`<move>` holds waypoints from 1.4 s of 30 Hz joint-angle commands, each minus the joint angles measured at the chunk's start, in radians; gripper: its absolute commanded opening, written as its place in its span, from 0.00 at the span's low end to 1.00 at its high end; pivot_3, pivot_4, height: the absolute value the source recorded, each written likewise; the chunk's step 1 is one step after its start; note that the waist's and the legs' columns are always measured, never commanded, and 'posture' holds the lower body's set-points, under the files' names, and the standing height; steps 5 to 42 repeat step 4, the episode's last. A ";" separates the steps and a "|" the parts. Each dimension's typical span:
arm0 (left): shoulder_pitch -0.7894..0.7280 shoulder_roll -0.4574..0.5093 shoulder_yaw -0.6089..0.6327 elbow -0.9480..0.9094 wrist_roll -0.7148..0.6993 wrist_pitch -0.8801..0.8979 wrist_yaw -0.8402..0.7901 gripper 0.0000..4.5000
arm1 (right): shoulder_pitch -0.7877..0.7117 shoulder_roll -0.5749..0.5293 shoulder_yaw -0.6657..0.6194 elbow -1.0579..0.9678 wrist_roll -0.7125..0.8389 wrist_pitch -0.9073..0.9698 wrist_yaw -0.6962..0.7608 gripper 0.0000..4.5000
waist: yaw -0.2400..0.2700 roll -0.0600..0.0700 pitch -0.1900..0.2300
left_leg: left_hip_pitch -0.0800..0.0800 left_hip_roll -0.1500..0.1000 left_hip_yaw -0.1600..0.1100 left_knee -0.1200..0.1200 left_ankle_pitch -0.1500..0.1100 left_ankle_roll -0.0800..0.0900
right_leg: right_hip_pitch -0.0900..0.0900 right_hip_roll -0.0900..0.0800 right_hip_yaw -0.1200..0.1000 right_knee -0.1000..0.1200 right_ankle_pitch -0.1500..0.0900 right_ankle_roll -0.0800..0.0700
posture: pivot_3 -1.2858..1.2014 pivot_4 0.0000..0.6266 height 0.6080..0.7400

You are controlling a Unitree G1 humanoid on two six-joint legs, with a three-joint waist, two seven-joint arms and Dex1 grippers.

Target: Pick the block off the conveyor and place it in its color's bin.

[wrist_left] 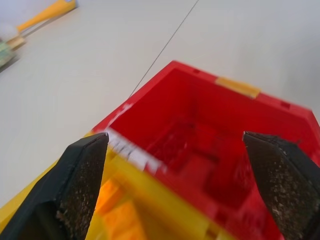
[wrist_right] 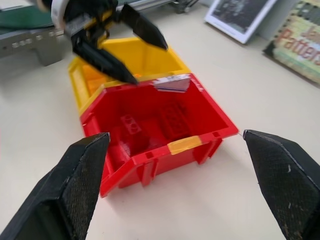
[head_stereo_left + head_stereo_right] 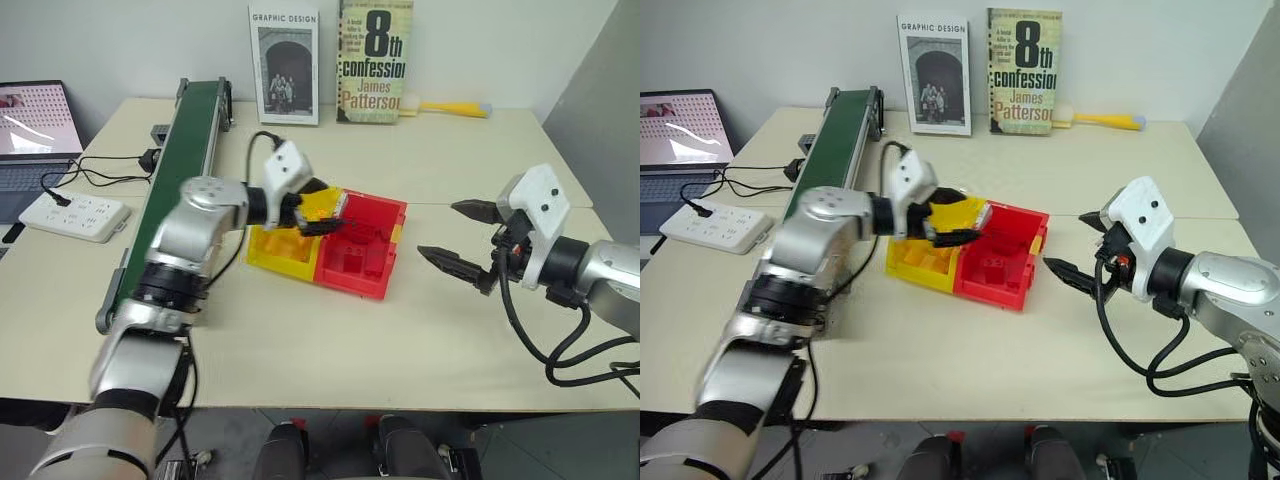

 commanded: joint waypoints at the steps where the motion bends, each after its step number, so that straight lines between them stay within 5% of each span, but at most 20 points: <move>1: 0.055 0.129 0.114 -0.169 -0.087 0.114 -0.070 0.99 | -0.021 -0.046 0.021 0.090 -0.048 -0.106 0.113 1.00 | 0.005 0.000 0.000 | 0.000 0.000 -0.001 0.000 0.000 0.000 | 0.000 0.000 0.000 0.000 0.000 0.000 | 0.52 0.24 1.00; 4: 0.117 0.192 0.154 -0.234 -0.107 0.153 -0.076 0.99 | -0.047 -0.061 0.066 0.168 -0.089 -0.167 0.180 1.00 | 0.006 0.000 0.001 | 0.000 0.000 -0.001 0.001 0.000 0.000 | 0.000 -0.001 -0.001 0.000 0.000 0.000 | 0.52 0.24 1.00; 42: 0.117 0.192 0.154 -0.234 -0.107 0.153 -0.076 0.99 | -0.047 -0.061 0.066 0.168 -0.089 -0.167 0.180 1.00 | 0.006 0.000 0.001 | 0.000 0.000 -0.001 0.001 0.000 0.000 | 0.000 -0.001 -0.001 0.000 0.000 0.000 | 0.52 0.24 1.00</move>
